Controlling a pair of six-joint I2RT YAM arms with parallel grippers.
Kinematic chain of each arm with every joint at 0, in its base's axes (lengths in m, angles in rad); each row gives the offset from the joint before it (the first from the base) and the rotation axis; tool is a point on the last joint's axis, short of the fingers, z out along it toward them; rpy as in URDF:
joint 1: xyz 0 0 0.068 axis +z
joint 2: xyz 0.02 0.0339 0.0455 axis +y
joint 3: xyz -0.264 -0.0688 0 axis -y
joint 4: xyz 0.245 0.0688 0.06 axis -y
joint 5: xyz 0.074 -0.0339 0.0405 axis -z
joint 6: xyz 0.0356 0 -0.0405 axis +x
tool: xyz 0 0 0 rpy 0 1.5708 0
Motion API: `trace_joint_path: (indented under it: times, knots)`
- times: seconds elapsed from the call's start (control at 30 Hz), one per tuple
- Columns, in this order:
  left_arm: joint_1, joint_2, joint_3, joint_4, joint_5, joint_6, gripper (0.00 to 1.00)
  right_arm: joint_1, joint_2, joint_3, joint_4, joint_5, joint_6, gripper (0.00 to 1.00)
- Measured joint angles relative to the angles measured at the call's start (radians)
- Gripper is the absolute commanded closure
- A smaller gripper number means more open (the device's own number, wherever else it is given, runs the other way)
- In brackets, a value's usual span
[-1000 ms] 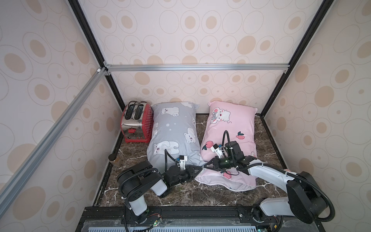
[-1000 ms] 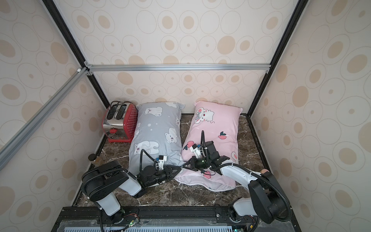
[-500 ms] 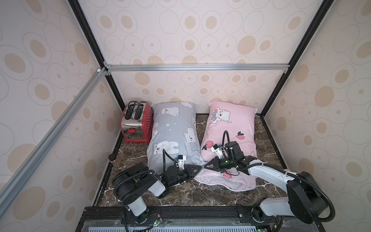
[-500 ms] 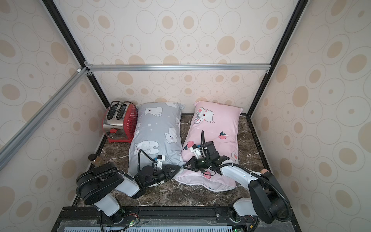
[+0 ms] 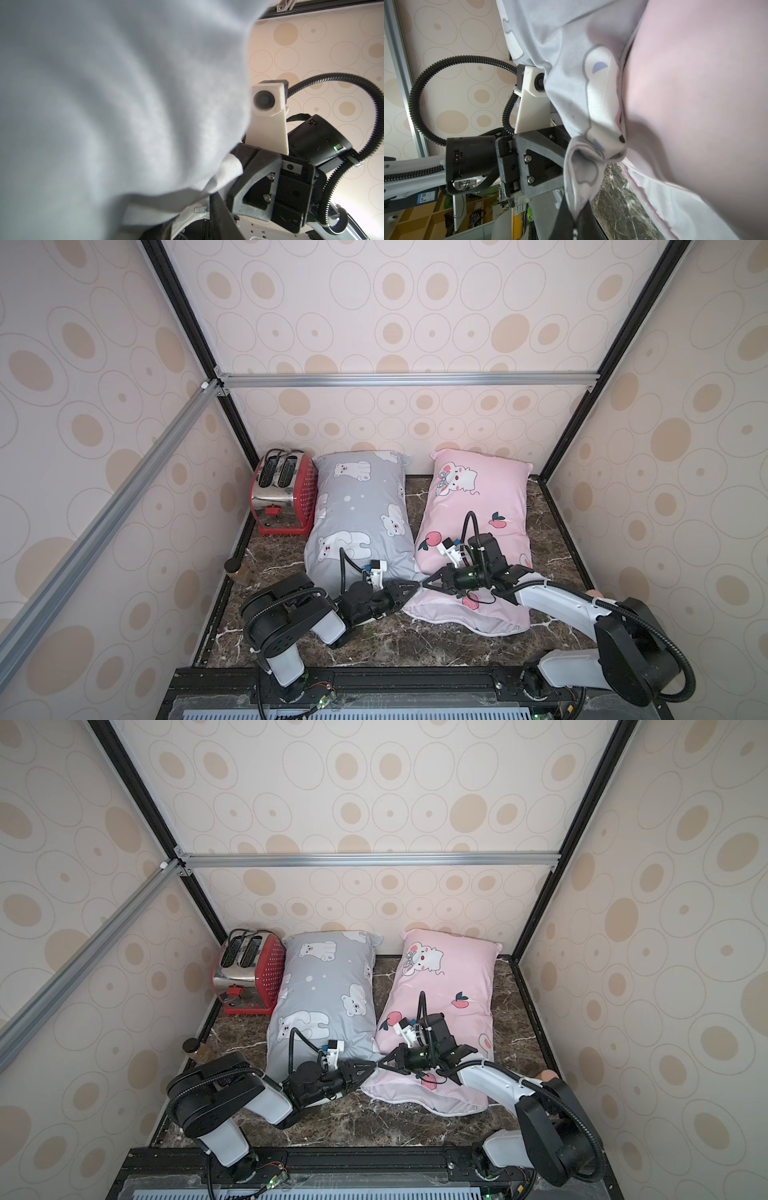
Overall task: Zip up pillowcases
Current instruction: Zip the zipper on the pillowcase.
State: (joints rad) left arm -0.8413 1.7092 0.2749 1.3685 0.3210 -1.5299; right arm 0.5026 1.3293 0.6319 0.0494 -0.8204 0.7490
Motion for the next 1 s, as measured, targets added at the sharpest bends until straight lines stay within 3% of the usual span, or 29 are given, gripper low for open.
trace_joint_path:
  times: [1.0]
  knots:
    - [-0.019, 0.002, 0.035, -0.003, 0.003, -0.045, 0.72, -0.035, 0.029, -0.048, 0.122, -0.021, 0.032, 1.0]
